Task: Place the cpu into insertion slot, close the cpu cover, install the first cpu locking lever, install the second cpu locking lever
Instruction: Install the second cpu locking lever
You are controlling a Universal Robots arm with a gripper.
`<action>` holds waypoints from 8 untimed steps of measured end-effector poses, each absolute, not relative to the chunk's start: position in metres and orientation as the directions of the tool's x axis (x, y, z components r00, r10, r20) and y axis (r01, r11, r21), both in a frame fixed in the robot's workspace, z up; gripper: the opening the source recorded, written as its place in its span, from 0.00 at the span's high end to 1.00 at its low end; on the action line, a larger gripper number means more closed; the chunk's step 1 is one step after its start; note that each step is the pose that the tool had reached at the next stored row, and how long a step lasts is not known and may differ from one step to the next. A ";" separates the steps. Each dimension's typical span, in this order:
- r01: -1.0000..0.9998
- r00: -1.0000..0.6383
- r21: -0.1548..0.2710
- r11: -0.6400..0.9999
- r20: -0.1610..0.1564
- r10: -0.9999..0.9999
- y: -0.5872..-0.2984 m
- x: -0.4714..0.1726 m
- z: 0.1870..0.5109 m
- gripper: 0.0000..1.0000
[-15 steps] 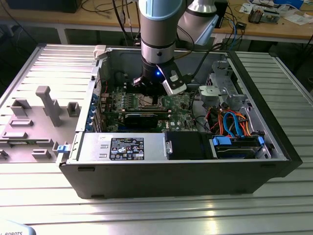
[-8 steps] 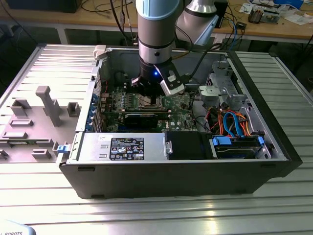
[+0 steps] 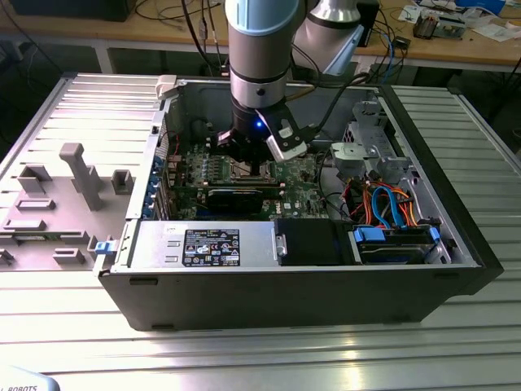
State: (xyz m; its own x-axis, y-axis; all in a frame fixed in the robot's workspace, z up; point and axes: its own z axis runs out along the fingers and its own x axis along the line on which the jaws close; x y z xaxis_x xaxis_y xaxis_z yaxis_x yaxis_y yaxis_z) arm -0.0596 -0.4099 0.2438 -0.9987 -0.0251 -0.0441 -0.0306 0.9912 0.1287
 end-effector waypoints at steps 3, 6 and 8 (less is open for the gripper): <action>-0.031 -0.999 0.129 0.991 -0.044 -0.025 -0.410 -0.060 0.244 0.89; -0.031 -0.999 0.129 0.991 -0.044 -0.025 -0.410 -0.061 0.244 0.89; -0.031 -0.999 0.129 0.991 -0.044 -0.025 -0.410 -0.061 0.244 0.89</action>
